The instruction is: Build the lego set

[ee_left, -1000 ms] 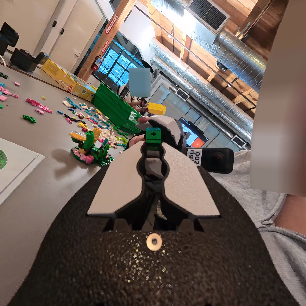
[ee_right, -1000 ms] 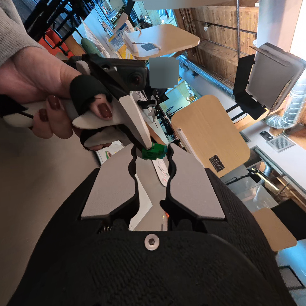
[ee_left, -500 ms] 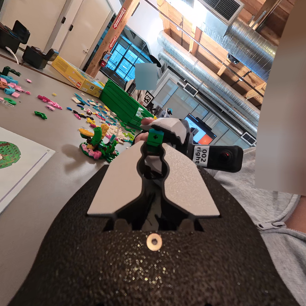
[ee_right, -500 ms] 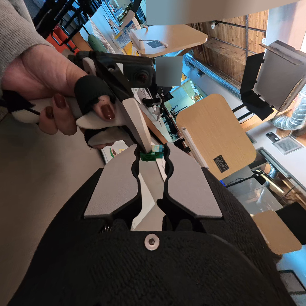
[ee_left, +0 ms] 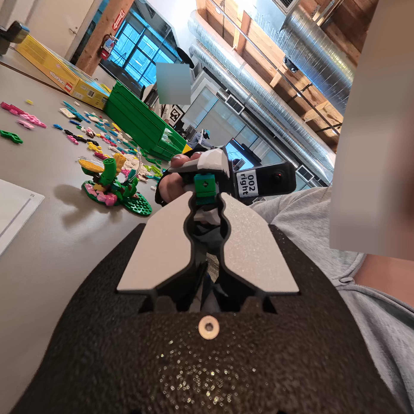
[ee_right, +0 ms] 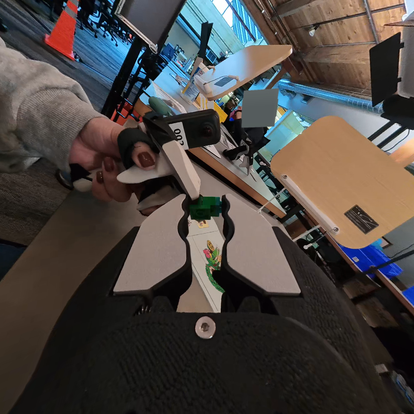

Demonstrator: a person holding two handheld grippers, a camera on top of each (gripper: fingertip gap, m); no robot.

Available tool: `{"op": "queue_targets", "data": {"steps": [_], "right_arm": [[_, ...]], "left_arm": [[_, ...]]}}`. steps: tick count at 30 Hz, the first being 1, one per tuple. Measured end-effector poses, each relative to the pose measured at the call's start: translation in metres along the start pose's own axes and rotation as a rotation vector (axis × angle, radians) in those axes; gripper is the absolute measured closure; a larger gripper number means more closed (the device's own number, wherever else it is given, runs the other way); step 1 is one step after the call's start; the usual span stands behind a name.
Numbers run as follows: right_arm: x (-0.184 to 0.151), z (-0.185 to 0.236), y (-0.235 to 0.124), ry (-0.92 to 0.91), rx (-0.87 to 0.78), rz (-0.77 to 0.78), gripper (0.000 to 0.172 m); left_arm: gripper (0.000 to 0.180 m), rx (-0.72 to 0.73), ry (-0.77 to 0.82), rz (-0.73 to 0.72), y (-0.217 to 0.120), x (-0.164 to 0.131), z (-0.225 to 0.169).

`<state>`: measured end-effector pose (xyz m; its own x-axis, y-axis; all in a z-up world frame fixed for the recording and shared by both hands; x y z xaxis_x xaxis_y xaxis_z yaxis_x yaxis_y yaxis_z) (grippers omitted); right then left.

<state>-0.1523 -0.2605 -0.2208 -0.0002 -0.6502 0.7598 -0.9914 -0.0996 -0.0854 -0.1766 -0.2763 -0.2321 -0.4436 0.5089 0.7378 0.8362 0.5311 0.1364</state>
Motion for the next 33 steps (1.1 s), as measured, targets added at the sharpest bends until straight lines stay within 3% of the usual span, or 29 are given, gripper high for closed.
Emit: {"op": "queue_targets", "data": {"steps": [15,20,25,29,33], "right_arm": [[-0.001,0.005,-0.001,-0.232,-0.073,0.032,0.146],[-0.008,0.004,-0.001,-0.201,-0.054,0.053,0.139],[-0.023,0.007,0.000,0.011,0.074,0.110,0.125],[-0.026,0.025,0.002,0.087,0.138,0.151,0.128],[-0.029,0.036,0.002,0.120,0.131,0.176,0.132]], "left_arm": [[0.165,0.029,0.012,0.007,-0.001,-0.003,0.004],[0.165,0.113,0.059,0.045,-0.007,-0.003,0.011],[0.165,0.310,0.203,0.301,-0.020,-0.015,0.024],[0.165,0.307,0.258,0.501,-0.032,-0.026,0.018],[0.165,0.415,0.339,0.659,-0.047,-0.034,0.022]]}}
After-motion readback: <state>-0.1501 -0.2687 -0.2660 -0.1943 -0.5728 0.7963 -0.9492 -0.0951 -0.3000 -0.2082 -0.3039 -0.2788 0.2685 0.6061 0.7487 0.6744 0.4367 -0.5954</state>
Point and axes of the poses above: each gripper's, where its closed fingertips meet, y out along the fingers, x out of its top, z = x × y across the jaws, the point moved 3 cm from there along -y, back along the fingers, and after that the axes turned 6 degrees about z, right-handed, at the moved point
